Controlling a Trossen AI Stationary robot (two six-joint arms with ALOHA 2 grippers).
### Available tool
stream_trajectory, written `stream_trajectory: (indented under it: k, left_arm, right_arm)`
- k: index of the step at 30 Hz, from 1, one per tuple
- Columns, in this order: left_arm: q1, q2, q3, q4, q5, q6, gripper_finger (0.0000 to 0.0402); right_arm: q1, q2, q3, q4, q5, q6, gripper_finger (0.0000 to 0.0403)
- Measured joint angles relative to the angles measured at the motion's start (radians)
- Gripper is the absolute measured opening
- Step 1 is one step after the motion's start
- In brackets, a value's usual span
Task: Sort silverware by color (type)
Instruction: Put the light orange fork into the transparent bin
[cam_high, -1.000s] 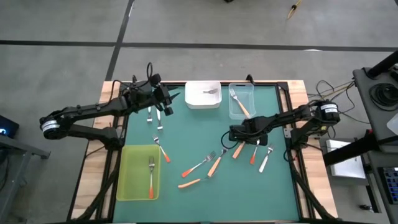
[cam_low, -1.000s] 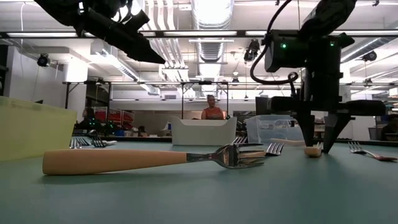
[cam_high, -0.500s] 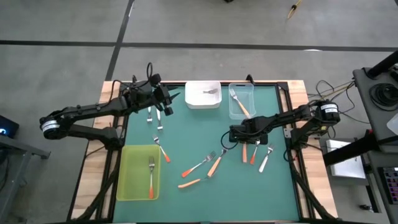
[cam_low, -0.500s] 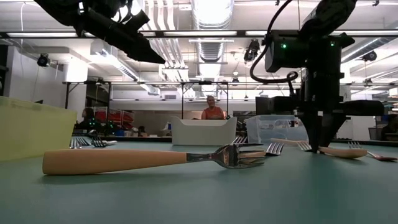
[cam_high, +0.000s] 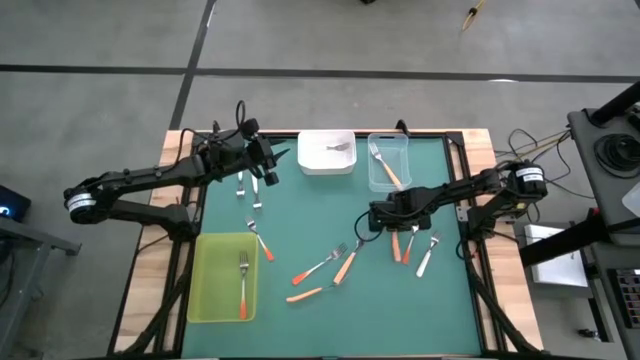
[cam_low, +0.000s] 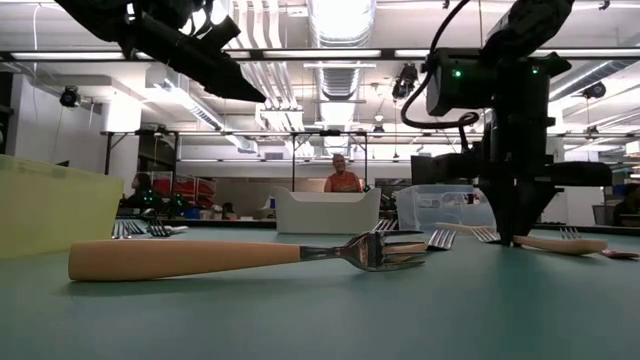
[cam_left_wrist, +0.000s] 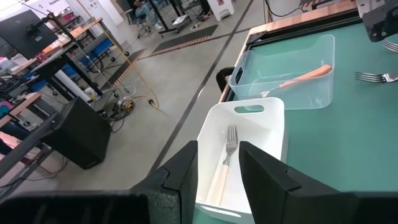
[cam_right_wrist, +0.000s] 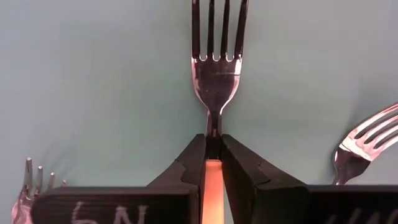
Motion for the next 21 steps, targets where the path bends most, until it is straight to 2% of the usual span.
stream_trajectory:
  k: [8,16,21]
  left_arm:
    - [0.000,0.000,0.000,0.005,0.000,-0.001,0.0100]
    - [0.000,0.000,0.002,0.008,0.000,-0.009,0.0100]
    - [0.000,0.000,0.002,0.014,0.000,-0.010,0.0100]
  right_arm:
    - [0.000,-0.066,-0.003,-0.018,0.007,-0.029,0.0028]
    - [0.000,-0.165,-0.002,-0.019,-0.031,-0.083,0.0028]
    - [0.000,-0.219,0.048,-0.020,-0.032,-0.148,0.0028]
